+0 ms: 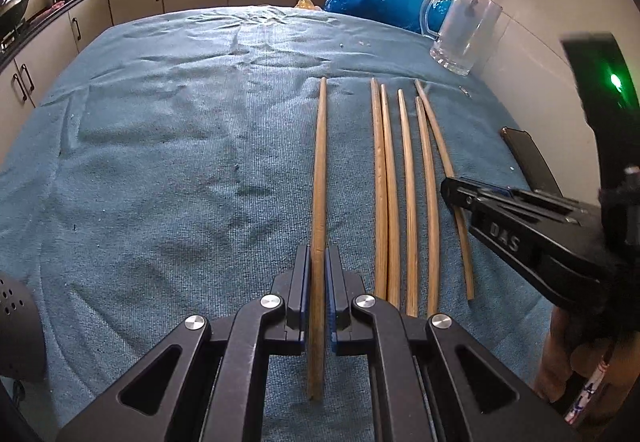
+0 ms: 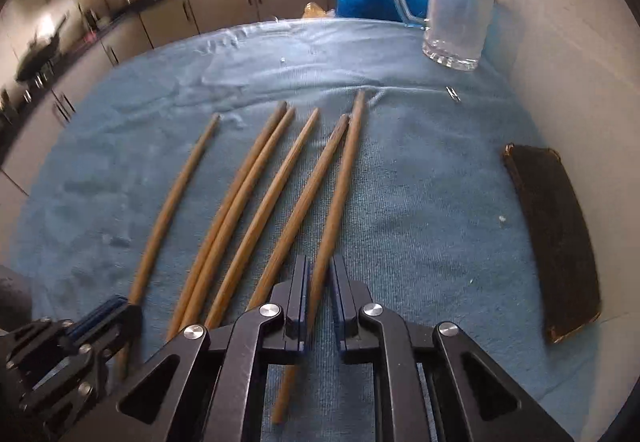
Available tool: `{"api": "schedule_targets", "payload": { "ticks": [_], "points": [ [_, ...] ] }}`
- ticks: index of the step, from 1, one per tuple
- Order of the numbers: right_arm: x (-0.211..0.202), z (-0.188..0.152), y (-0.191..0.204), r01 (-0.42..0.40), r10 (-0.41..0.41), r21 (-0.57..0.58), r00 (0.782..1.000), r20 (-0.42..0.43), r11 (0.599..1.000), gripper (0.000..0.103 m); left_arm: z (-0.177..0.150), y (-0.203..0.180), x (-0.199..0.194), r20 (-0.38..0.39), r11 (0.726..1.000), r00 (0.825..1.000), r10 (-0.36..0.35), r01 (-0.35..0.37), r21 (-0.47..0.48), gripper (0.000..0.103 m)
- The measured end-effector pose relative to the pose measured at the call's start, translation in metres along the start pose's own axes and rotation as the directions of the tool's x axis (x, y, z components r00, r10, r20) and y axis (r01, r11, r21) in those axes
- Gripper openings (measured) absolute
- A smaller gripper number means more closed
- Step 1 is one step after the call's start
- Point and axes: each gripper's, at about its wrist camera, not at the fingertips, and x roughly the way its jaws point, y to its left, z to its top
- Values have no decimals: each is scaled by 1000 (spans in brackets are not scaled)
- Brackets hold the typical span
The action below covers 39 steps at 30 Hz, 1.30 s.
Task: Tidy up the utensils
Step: 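Grasp a chopstick with the left gripper while the right gripper grasps another, then lift both chopsticks upright and carry them toward the black holder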
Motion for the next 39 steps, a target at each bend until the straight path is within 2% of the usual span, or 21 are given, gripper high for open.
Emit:
{"api": "schedule_targets", "payload": {
  "ticks": [3,7,10,14,17,18,20,22,26,30,35,39],
  "points": [
    [3,8,2,26,-26,-5,999,-36,1000,11,2,2,0,-17,1000,1000,-9,8,-20,7],
    [-1,2,-4,14,-13,18,999,-52,1000,9,-11,10,-9,-41,998,998,-38,36,-43,7],
    [-14,-21,-10,-2,3,19,998,-65,1000,8,-34,16,-25,-71,996,994,-81,77,-54,7],
    [-47,-76,-24,-42,41,-9,993,-108,999,8,-73,25,-50,-117,991,984,-131,125,-57,7],
    [-67,-106,-33,-65,58,-44,988,-147,997,9,-89,28,-62,-161,989,976,-144,138,-50,7],
    [-72,-113,-35,-75,67,-50,987,-145,996,11,-91,27,-64,-176,990,975,-138,132,-48,7],
    [-77,-119,-39,-100,90,-56,983,-158,993,28,-90,25,-66,-188,992,974,-127,121,-39,7],
    [-78,-117,-41,-99,87,-59,982,-168,993,34,-86,23,-67,-185,994,977,-109,104,-35,7],
    [-68,-102,-36,-68,52,-94,984,-170,993,34,-73,16,-60,-194,998,979,-62,63,2,7],
    [-45,-72,-33,-55,35,-93,980,-198,994,34,-45,12,-37,-212,999,977,4,4,40,8],
    [-23,-36,-31,-43,20,-88,967,-253,995,25,-20,13,-21,-251,1000,968,7,-4,12,8],
    [-11,-17,-30,-38,13,-81,956,-292,996,24,-6,10,-11,-256,1000,967,12,-10,10,8]
  ]
}}
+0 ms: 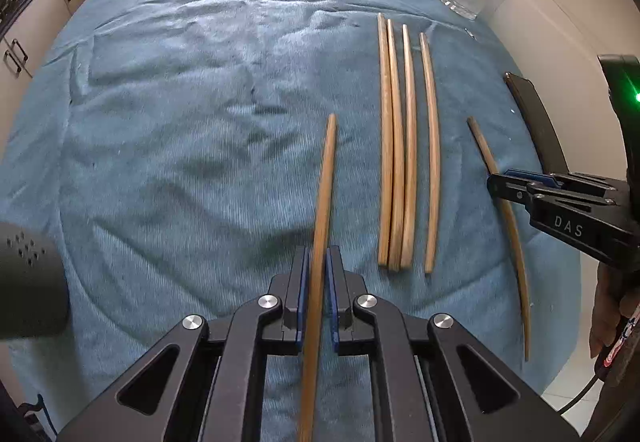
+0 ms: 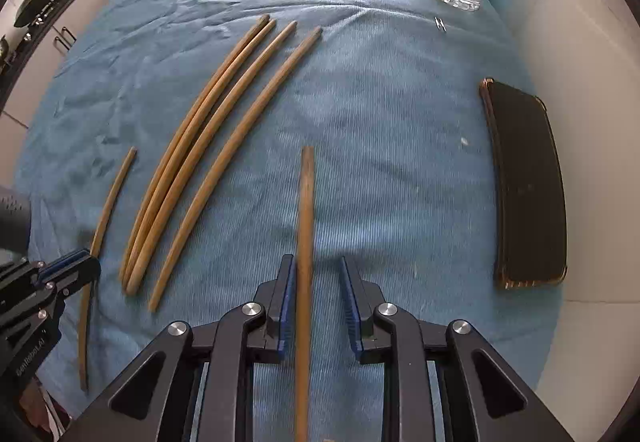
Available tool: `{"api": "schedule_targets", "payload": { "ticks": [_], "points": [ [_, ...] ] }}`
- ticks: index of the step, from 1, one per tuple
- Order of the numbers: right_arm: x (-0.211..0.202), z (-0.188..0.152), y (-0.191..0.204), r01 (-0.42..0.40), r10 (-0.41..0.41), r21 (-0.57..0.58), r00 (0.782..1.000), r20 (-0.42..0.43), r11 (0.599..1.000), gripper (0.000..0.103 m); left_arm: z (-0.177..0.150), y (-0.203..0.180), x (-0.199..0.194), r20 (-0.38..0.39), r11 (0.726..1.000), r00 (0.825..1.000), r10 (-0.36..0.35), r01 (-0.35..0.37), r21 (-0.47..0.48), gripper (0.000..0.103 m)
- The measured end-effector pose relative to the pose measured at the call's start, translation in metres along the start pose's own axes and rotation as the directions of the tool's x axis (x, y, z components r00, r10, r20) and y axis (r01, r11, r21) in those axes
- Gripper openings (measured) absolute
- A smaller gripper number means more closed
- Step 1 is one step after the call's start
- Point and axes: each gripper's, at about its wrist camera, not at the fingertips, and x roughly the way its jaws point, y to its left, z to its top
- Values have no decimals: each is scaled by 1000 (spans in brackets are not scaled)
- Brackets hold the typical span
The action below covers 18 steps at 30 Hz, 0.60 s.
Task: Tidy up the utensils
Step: 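Lift both chopsticks upright and carry them toward the black holder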
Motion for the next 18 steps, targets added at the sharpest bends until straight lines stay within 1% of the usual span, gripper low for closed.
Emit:
{"api": "schedule_targets", "payload": {
  "ticks": [3,5,6,7,9,10,12,14,18],
  "points": [
    [3,8,1,7,-7,3,1000,-11,1000,23,8,-3,2,0,1000,1000,7,-7,16,8],
    [3,9,4,7,-7,1,1000,-2,1000,17,11,-3,4,-4,1000,1000,3,-2,21,8],
    [3,9,6,6,-6,-7,1000,8,1000,14,12,-2,4,-6,1000,1000,-2,2,20,8],
    [3,8,10,8,-7,-21,1000,25,1000,10,12,-2,4,-6,1000,1000,-5,5,22,8],
    [2,3,14,23,-21,-37,998,59,999,8,11,-1,4,4,999,1000,-20,20,25,8],
    [1,-1,17,32,-28,-42,996,81,999,8,11,1,5,10,999,999,-32,32,18,7],
    [-1,-8,19,24,-20,-35,993,114,999,8,-1,9,-5,41,998,997,-68,69,-16,6],
    [-10,-25,19,-7,11,-24,988,156,1000,8,-9,11,-15,86,996,992,-89,91,-22,6],
    [-35,-45,25,-66,66,-11,961,270,998,8,-32,11,-45,182,994,978,-106,110,-15,6]
  ]
}}
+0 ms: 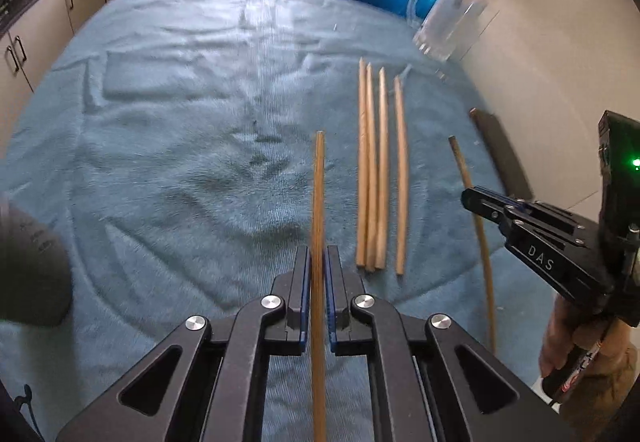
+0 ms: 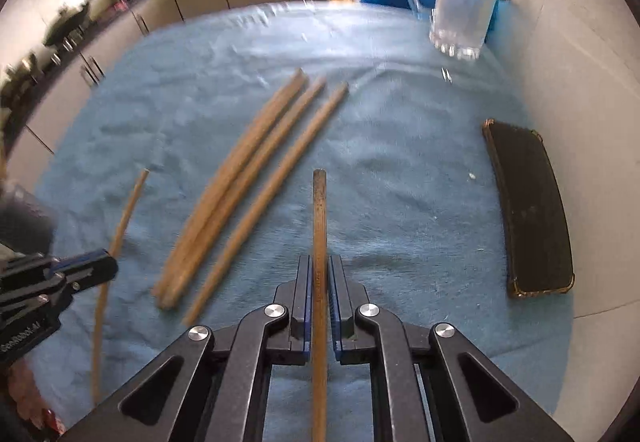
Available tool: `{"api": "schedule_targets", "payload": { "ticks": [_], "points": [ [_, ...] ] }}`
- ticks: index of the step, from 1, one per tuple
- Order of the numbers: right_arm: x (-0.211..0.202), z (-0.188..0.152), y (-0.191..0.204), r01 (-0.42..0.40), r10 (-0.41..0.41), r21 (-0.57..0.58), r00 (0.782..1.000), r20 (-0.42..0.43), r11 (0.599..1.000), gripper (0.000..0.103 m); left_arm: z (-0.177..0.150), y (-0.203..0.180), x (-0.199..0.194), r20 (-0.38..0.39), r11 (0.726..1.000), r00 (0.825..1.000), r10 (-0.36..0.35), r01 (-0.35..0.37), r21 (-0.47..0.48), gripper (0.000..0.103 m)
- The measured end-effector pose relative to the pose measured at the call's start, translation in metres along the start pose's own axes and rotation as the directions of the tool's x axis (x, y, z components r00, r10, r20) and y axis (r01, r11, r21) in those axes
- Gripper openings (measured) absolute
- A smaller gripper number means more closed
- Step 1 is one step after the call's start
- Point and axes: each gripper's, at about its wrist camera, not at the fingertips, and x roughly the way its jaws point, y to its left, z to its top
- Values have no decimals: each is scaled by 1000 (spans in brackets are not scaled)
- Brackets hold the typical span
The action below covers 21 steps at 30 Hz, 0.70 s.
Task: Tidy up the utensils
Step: 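Lift both chopsticks upright and carry them toward the black holder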
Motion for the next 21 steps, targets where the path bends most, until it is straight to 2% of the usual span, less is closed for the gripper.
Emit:
{"api": "schedule_targets", "payload": {
  "ticks": [4,8,13,19,21],
  "points": [
    [-31,-11,7,-50,47,21,992,117,999,8,-20,-8,-36,111,1000,994,-2,1,10,6],
    [-56,-20,18,-88,83,17,975,208,996,8,-36,-15,-67,211,999,978,5,-12,31,6],
    [-84,-27,30,-118,112,0,945,308,993,8,-46,-14,-102,313,999,950,5,-15,30,6],
    [-116,-25,54,-178,173,-26,895,410,984,8,-54,-2,-144,420,1000,907,-14,22,-14,6],
    [-124,-22,64,-201,197,-36,878,437,979,8,-55,4,-160,465,999,885,-17,32,-24,6]
  ]
}}
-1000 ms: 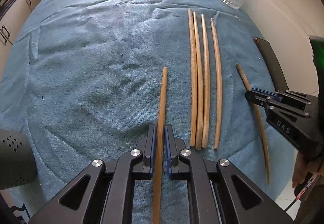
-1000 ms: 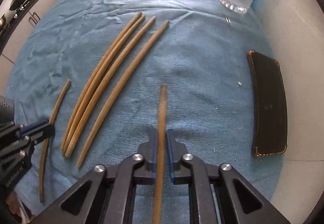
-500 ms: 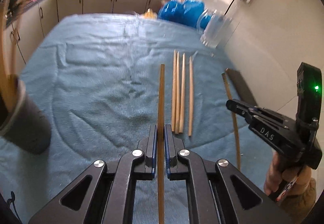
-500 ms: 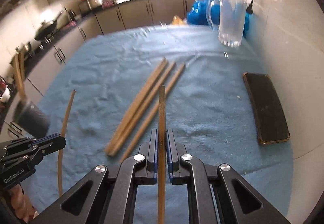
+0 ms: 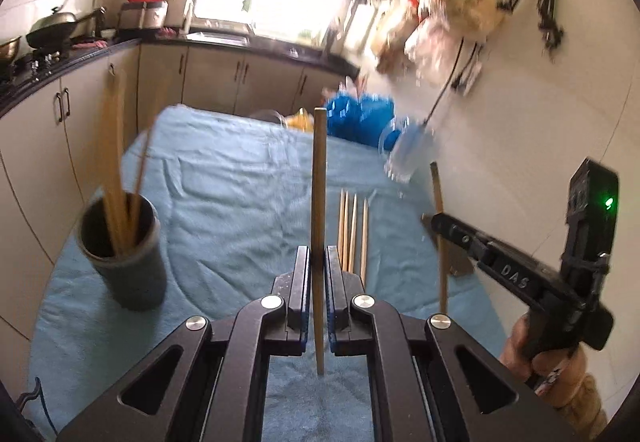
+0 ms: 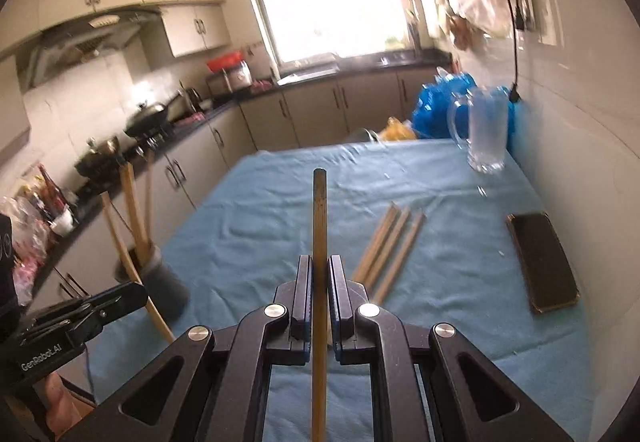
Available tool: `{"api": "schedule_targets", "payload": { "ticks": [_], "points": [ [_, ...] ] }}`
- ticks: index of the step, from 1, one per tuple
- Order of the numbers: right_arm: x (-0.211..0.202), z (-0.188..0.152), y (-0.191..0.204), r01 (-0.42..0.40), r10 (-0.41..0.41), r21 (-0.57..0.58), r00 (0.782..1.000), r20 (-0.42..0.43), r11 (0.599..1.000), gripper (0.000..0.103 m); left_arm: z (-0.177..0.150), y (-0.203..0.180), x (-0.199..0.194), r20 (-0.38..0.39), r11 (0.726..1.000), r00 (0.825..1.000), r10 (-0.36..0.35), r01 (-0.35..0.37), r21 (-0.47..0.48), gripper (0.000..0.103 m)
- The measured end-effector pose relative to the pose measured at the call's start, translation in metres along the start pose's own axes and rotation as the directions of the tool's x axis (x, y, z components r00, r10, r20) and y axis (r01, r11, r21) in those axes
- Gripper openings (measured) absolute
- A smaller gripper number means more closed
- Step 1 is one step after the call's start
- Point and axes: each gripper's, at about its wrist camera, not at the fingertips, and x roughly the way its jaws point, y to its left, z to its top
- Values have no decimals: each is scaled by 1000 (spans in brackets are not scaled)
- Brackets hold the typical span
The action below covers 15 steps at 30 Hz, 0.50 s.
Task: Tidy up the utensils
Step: 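Lift both chopsticks upright and carry them toward the black holder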
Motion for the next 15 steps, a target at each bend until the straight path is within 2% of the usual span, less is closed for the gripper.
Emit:
{"api": "schedule_targets", "payload": {
  "ticks": [5,9,15],
  "points": [
    [-3,12,29,-39,40,-26,997,58,999,8,15,12,-31,92,1000,996,0,0,-7,6],
    [-1,23,50,-67,70,-39,993,100,997,8,28,27,-53,134,999,991,2,3,-36,6],
    [13,51,84,-149,154,-43,975,158,988,8,51,55,-88,206,997,977,51,-37,-72,6]
  ]
}}
